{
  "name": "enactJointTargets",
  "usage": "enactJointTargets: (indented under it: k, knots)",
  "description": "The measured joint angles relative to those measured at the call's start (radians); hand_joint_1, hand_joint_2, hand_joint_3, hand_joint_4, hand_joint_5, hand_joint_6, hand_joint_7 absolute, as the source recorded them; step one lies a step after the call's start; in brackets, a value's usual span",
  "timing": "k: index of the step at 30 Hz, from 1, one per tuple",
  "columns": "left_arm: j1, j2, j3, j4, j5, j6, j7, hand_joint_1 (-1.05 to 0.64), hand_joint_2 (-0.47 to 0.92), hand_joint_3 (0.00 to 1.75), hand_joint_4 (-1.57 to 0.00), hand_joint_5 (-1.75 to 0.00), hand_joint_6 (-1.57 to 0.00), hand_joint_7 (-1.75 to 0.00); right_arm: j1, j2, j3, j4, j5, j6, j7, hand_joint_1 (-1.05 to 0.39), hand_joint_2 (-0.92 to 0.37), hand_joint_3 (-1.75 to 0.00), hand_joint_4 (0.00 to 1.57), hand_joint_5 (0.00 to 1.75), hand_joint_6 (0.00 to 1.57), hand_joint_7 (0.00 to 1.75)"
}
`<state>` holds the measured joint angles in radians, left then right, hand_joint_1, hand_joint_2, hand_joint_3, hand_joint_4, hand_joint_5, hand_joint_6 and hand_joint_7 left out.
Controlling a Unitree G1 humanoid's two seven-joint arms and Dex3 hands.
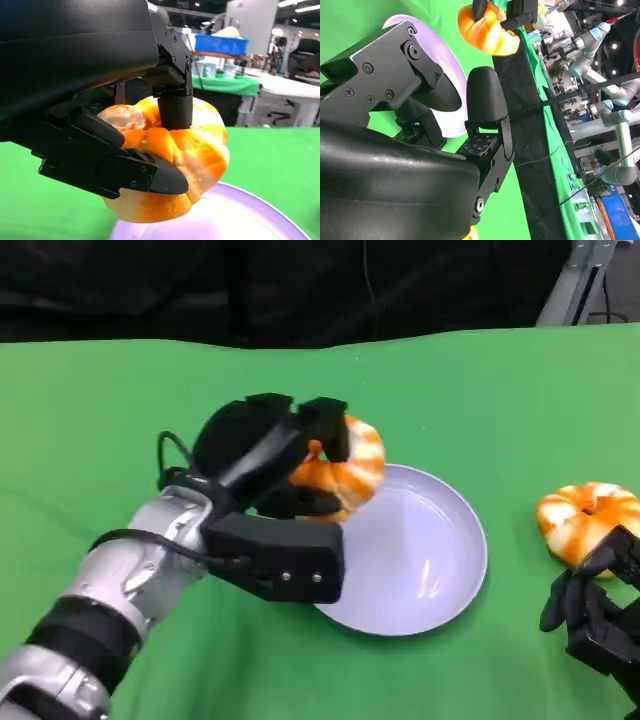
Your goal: Grasp the bread from the table and place it into the plate.
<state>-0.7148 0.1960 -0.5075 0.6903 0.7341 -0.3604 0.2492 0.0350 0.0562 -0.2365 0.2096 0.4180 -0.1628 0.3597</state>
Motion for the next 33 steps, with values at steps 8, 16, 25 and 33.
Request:
enactJointTargets:
  k: [8, 16, 25, 33]
  knots:
    - [-0.037, -0.07, -0.032, 0.074, 0.013, 0.004, -0.036, -0.12, 0.92, 0.12, -0.79, -1.47, -1.02, -0.53, -0.011, 0.0, -0.002, 0.012, 0.001, 0.0, 0.0, -0.04, -0.43, -1.42, 0.92, 1.75, 0.76, 1.66]
    - [-0.091, -0.131, -0.075, 0.177, 0.048, 0.006, -0.014, -0.13, 0.91, 0.01, -0.87, -1.21, -1.17, -0.13, -0.018, 0.0, -0.003, 0.015, 0.002, 0.0, 0.0, -0.03, -0.42, -1.44, 0.93, 1.75, 0.78, 1.65]
    - [-0.128, -0.153, -0.103, 0.278, 0.058, -0.008, 0.023, -0.14, 0.91, 0.01, -0.88, -1.25, -1.19, -0.07, -0.018, 0.003, -0.001, 0.015, 0.001, -0.001, -0.001, -0.03, -0.42, -1.45, 0.93, 1.75, 0.77, 1.65]
    - [-0.148, -0.167, -0.116, 0.342, 0.058, -0.048, 0.065, -0.14, 0.92, 0.19, -0.8, -1.32, -1.25, -0.07, -0.018, 0.006, 0.0, 0.014, -0.001, -0.006, -0.007, -0.03, -0.41, -1.45, 0.93, 1.75, 0.77, 1.66]
